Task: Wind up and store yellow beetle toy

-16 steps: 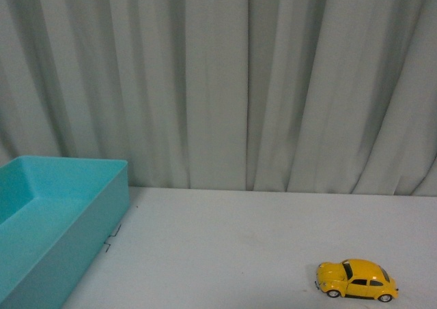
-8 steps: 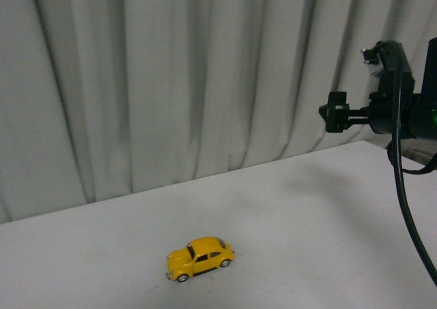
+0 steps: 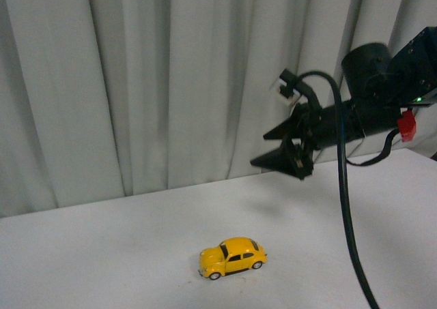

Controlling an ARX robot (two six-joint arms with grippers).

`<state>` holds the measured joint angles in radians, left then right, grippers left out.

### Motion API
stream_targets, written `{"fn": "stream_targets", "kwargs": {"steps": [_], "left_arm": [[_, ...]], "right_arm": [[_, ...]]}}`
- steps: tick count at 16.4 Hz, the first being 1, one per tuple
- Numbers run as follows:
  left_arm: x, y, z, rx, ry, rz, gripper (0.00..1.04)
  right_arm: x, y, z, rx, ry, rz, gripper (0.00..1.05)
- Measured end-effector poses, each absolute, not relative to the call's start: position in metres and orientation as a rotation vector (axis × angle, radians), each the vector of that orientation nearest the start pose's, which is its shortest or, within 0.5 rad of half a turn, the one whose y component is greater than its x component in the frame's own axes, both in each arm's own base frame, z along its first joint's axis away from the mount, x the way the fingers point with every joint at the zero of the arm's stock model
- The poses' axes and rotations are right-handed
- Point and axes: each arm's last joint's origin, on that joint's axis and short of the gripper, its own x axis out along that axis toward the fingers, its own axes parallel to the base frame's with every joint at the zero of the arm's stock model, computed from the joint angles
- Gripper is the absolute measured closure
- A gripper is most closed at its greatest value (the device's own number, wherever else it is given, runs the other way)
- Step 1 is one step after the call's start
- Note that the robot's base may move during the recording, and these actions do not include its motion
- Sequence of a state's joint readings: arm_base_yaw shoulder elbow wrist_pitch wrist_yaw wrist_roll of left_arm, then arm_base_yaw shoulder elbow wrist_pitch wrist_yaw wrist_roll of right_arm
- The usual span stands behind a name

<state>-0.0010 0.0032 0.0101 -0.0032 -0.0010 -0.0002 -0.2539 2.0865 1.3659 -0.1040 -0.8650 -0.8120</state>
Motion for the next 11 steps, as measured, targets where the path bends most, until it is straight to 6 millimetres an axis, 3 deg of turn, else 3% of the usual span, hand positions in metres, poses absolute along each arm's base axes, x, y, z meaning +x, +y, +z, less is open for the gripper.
{"fn": "stream_targets", "kwargs": {"steps": [2, 4, 11], "left_arm": [[0.097, 0.000, 0.166, 0.000, -0.003, 0.000, 0.07], [0.097, 0.000, 0.166, 0.000, -0.003, 0.000, 0.07], [0.097, 0.000, 0.166, 0.000, -0.003, 0.000, 0.07]], "right_arm": [[0.415, -0.081, 0.125, -0.371, 0.524, 0.954, 0.06], [0.411, -0.078, 0.112, -0.445, 0.548, 1.071, 0.06], [0.434, -0.059, 0.074, -0.610, 0.564, 1.303, 0.06]]}}
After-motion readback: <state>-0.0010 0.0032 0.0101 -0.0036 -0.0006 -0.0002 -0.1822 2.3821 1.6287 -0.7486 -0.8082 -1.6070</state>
